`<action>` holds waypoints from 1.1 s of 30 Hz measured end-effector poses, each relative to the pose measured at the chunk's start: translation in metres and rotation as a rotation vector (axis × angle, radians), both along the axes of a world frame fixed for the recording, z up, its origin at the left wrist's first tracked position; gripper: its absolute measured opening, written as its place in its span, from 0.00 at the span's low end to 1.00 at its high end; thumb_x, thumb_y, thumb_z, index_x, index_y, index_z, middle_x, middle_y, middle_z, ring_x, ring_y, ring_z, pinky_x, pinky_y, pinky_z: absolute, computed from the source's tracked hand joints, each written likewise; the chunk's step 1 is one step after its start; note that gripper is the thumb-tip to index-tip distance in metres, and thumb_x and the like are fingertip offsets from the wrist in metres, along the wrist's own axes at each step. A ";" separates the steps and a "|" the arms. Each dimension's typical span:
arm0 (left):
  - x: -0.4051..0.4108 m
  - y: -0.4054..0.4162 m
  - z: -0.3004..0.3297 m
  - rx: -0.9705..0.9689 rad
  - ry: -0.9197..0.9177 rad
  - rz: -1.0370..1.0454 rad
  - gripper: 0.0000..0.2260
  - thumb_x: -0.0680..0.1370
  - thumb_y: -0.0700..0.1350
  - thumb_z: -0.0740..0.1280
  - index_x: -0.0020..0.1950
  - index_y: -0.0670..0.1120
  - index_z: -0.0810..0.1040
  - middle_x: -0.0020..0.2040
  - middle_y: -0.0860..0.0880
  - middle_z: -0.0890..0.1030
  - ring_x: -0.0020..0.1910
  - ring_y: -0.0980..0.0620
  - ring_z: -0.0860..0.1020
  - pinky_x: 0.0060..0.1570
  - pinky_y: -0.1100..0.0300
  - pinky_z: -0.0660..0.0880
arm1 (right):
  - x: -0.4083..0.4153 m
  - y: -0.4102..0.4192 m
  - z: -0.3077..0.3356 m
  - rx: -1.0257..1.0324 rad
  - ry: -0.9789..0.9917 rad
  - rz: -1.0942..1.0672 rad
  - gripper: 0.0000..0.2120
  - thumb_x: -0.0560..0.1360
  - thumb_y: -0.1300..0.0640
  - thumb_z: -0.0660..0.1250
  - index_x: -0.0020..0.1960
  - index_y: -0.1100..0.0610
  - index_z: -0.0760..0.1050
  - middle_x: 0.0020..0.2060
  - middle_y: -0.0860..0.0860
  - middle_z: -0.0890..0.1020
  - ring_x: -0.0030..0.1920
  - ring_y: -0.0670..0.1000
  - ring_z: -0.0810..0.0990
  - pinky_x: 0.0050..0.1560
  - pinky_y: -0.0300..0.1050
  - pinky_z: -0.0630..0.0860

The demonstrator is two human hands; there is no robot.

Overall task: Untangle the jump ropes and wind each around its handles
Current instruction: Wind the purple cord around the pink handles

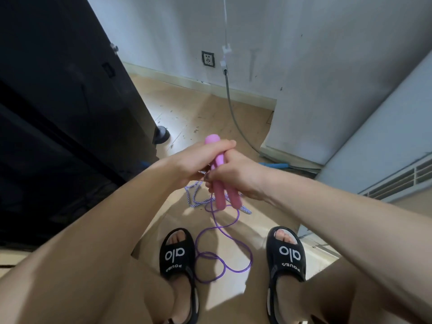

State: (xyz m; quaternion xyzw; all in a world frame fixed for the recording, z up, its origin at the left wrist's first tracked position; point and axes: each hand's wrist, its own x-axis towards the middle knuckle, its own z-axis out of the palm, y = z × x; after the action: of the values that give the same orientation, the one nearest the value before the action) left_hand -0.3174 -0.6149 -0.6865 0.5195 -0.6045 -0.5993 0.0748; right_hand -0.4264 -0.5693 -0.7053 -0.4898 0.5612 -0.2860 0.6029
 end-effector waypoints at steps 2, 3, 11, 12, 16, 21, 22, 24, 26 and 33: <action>0.002 -0.004 0.000 -0.030 -0.003 0.024 0.25 0.81 0.54 0.61 0.25 0.46 0.71 0.28 0.41 0.72 0.38 0.46 0.73 0.43 0.54 0.70 | -0.001 0.000 0.005 0.015 0.034 0.076 0.23 0.69 0.63 0.66 0.63 0.60 0.69 0.44 0.66 0.84 0.47 0.57 0.85 0.56 0.60 0.81; 0.004 -0.007 0.001 -0.043 0.000 0.051 0.24 0.80 0.53 0.61 0.25 0.47 0.71 0.25 0.43 0.72 0.37 0.47 0.73 0.43 0.54 0.70 | -0.004 -0.001 0.008 0.048 0.002 0.135 0.22 0.71 0.62 0.68 0.64 0.60 0.69 0.46 0.66 0.84 0.48 0.56 0.84 0.56 0.57 0.81; 0.025 -0.019 0.000 -0.560 -0.415 -0.146 0.14 0.72 0.49 0.72 0.47 0.51 0.67 0.41 0.56 0.72 0.38 0.56 0.72 0.34 0.57 0.66 | -0.059 -0.027 0.018 -0.438 0.578 -0.209 0.13 0.77 0.59 0.64 0.60 0.52 0.78 0.47 0.46 0.81 0.48 0.49 0.80 0.59 0.47 0.77; 0.026 -0.020 -0.001 -0.599 -0.424 -0.205 0.16 0.71 0.48 0.73 0.49 0.49 0.67 0.42 0.54 0.72 0.39 0.54 0.72 0.33 0.56 0.66 | -0.060 -0.027 0.022 -0.512 0.527 -0.258 0.12 0.79 0.56 0.63 0.61 0.50 0.77 0.50 0.44 0.81 0.51 0.46 0.79 0.60 0.43 0.75; 0.019 -0.022 0.004 -0.717 -0.477 -0.462 0.13 0.67 0.46 0.72 0.45 0.51 0.69 0.41 0.50 0.75 0.39 0.47 0.74 0.34 0.56 0.69 | -0.043 -0.017 0.030 -0.570 0.488 -0.022 0.19 0.82 0.44 0.59 0.71 0.48 0.71 0.64 0.43 0.79 0.64 0.43 0.75 0.65 0.41 0.69; 0.013 -0.014 0.010 -0.720 -0.422 -0.490 0.15 0.68 0.43 0.73 0.44 0.53 0.68 0.39 0.54 0.75 0.34 0.55 0.74 0.31 0.63 0.67 | -0.030 -0.012 0.014 -0.405 0.475 0.081 0.19 0.82 0.39 0.53 0.68 0.46 0.66 0.52 0.50 0.82 0.41 0.50 0.81 0.46 0.46 0.76; 0.014 -0.014 0.009 -0.722 -0.431 -0.486 0.15 0.68 0.43 0.73 0.43 0.54 0.68 0.39 0.53 0.76 0.34 0.53 0.75 0.31 0.61 0.69 | -0.026 -0.011 0.011 -0.351 0.395 0.040 0.18 0.82 0.39 0.53 0.66 0.46 0.67 0.49 0.50 0.82 0.35 0.49 0.80 0.40 0.44 0.77; 0.015 -0.015 0.007 -0.725 -0.435 -0.459 0.14 0.67 0.44 0.73 0.43 0.52 0.69 0.38 0.51 0.77 0.34 0.49 0.75 0.32 0.58 0.70 | -0.019 -0.011 0.006 -0.298 0.325 -0.055 0.19 0.81 0.37 0.54 0.63 0.48 0.69 0.47 0.49 0.81 0.35 0.49 0.78 0.35 0.42 0.75; 0.016 -0.016 0.005 -0.733 -0.431 -0.424 0.13 0.67 0.45 0.73 0.41 0.52 0.69 0.36 0.52 0.75 0.33 0.49 0.74 0.31 0.58 0.68 | -0.015 -0.014 0.003 -0.321 0.365 -0.127 0.21 0.81 0.36 0.54 0.58 0.51 0.73 0.47 0.47 0.80 0.43 0.49 0.78 0.38 0.42 0.72; 0.017 -0.017 0.001 -0.763 -0.432 -0.313 0.22 0.64 0.57 0.75 0.48 0.54 0.66 0.42 0.54 0.77 0.41 0.52 0.77 0.37 0.54 0.74 | -0.020 -0.023 0.001 -0.366 0.458 -0.254 0.18 0.81 0.40 0.56 0.44 0.52 0.74 0.39 0.45 0.80 0.40 0.45 0.76 0.38 0.44 0.69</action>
State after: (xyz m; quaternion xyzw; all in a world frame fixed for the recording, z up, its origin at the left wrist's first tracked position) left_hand -0.3005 -0.6324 -0.6857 0.4705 -0.8545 -0.2163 0.0416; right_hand -0.4466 -0.5919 -0.7039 -0.5679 0.6780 -0.3376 0.3223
